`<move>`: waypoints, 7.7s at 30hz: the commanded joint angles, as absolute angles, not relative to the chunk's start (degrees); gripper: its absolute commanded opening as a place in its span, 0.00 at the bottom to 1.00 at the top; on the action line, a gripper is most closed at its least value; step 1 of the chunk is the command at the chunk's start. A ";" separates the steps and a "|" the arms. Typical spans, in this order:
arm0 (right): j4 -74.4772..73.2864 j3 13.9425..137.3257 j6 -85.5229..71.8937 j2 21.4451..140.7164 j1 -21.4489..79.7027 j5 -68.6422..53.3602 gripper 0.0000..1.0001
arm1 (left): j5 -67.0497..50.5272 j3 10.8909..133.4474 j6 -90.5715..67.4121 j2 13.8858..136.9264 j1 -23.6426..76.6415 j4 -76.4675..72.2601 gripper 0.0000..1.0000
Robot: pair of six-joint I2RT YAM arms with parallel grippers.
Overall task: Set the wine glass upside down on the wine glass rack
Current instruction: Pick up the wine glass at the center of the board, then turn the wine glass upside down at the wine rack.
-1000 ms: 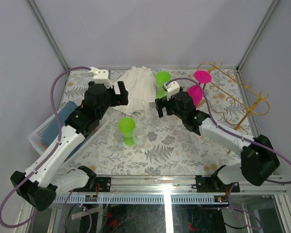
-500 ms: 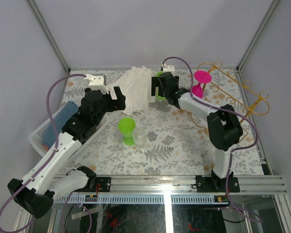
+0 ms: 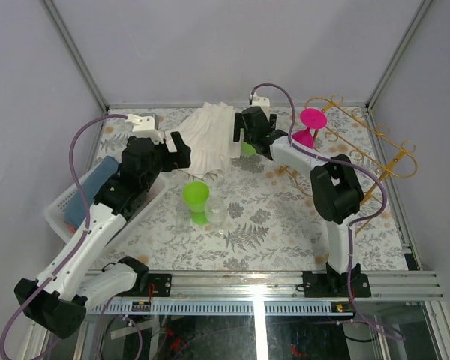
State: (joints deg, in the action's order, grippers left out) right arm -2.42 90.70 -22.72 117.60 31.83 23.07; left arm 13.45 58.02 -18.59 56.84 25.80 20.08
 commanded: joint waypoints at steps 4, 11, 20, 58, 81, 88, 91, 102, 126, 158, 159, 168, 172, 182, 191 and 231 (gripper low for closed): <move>4.27 93.84 -19.77 118.87 30.77 28.45 0.99 | 10.23 57.04 -20.00 56.43 23.20 15.38 1.00; 11.66 92.85 -14.76 119.60 30.81 27.53 0.99 | 8.45 56.82 -20.30 56.60 21.80 15.03 1.00; 15.56 90.90 -11.58 119.36 30.78 24.35 0.83 | 6.72 56.52 -20.64 56.69 20.57 14.79 1.00; 14.31 63.18 -13.29 65.08 40.69 9.81 0.73 | -1.00 62.79 -28.43 57.65 26.21 12.45 0.98; 19.07 59.72 -26.62 53.75 40.64 -0.74 0.76 | -4.50 71.21 -30.40 68.60 35.42 7.41 0.39; 18.37 58.28 -23.29 52.83 40.70 0.53 0.83 | -3.98 70.70 -29.72 67.34 35.38 7.97 0.01; 16.92 58.47 -22.16 52.49 40.69 1.25 0.90 | -3.44 70.52 -29.08 66.78 35.46 8.16 0.00; -1.72 60.57 -17.71 45.95 40.69 2.67 0.99 | -1.52 70.44 -21.33 65.78 35.40 12.05 0.00; -38.39 70.43 -19.29 51.00 40.69 -18.84 0.76 | 14.78 75.47 12.24 68.05 67.44 18.47 0.00; -13.46 46.84 -30.41 43.98 40.69 -19.87 0.00 | 31.21 73.91 17.28 71.02 73.18 9.39 0.00; -12.93 46.55 -30.48 43.80 40.69 -19.46 0.00 | 31.36 73.93 17.16 71.02 73.17 9.35 0.00; -7.39 44.04 -29.15 42.06 40.69 -16.67 0.00 | 28.64 74.70 15.50 69.99 73.14 9.77 0.21; -6.44 42.10 -27.77 40.20 40.67 -11.56 0.00 | 26.88 74.76 13.88 68.07 73.16 9.63 0.29; 6.07 27.01 -17.17 27.31 40.69 2.74 0.00 | 21.65 79.26 6.26 68.53 67.35 12.28 0.42; 34.48 10.14 -2.70 18.69 40.69 6.20 0.00 | 12.47 85.00 -1.63 73.32 55.85 15.16 0.42; 62.92 15.05 4.81 37.47 24.64 0.02 0.00 | 6.37 76.44 -9.67 75.61 37.27 10.18 1.00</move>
State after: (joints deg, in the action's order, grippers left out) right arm 54.85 11.90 9.04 37.58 27.18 4.38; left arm 5.39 76.90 -10.44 76.71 37.34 13.74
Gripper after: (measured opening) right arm 0.052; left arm 0.994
